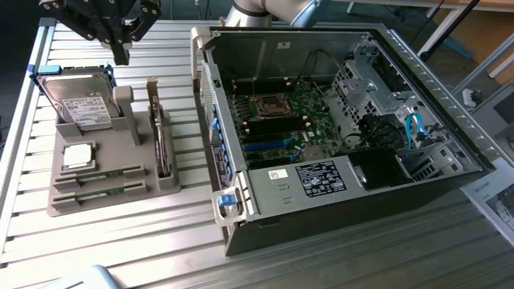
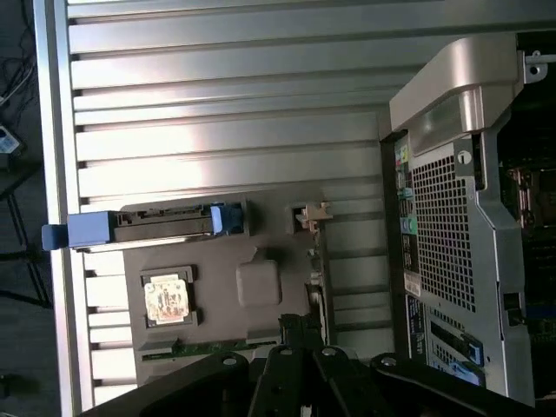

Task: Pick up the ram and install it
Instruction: 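Reach for the ram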

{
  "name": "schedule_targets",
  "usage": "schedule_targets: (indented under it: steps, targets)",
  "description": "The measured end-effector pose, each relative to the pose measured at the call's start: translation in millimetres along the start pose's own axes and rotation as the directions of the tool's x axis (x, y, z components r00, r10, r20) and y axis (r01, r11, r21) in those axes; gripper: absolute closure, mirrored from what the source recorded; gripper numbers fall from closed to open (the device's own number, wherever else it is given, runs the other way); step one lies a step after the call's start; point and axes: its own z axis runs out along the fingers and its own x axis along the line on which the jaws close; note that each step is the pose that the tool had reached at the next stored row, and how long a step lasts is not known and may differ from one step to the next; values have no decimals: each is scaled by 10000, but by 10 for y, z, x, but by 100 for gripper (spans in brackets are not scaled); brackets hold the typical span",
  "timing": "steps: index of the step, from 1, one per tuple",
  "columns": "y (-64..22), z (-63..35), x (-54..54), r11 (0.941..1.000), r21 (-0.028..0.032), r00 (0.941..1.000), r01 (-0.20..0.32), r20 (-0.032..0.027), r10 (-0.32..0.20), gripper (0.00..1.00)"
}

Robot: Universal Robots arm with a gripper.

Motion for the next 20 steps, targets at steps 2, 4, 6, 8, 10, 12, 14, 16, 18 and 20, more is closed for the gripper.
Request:
schedule_targets:
  steps: [2, 4, 6, 8, 10, 12, 14, 16, 18, 20]
  targets:
    - [-5, 0, 63, 10000, 0, 10000, 0, -4, 0, 90]
    - [-8, -1, 112, 10000, 0, 10000, -1, -11, 1, 90]
    - [-11, -2, 156, 10000, 0, 10000, -2, -16, 2, 90]
    - [-15, -3, 205, 10000, 2, 10000, -1, -24, 2, 90]
    - [-22, -5, 289, 10000, 3, 10000, -2, -32, 2, 90]
    - [-27, -6, 363, 10000, 2, 10000, -2, -36, 2, 90]
    - [-32, -8, 428, 10000, 3, 10000, -3, -43, 3, 90]
    - [-36, -8, 487, 10000, 4, 10000, -3, -60, 3, 90]
    - [-41, -8, 548, 10000, 6, 10000, -4, -81, 4, 90]
    - [-44, -10, 587, 10000, 7, 10000, -5, -94, 5, 90]
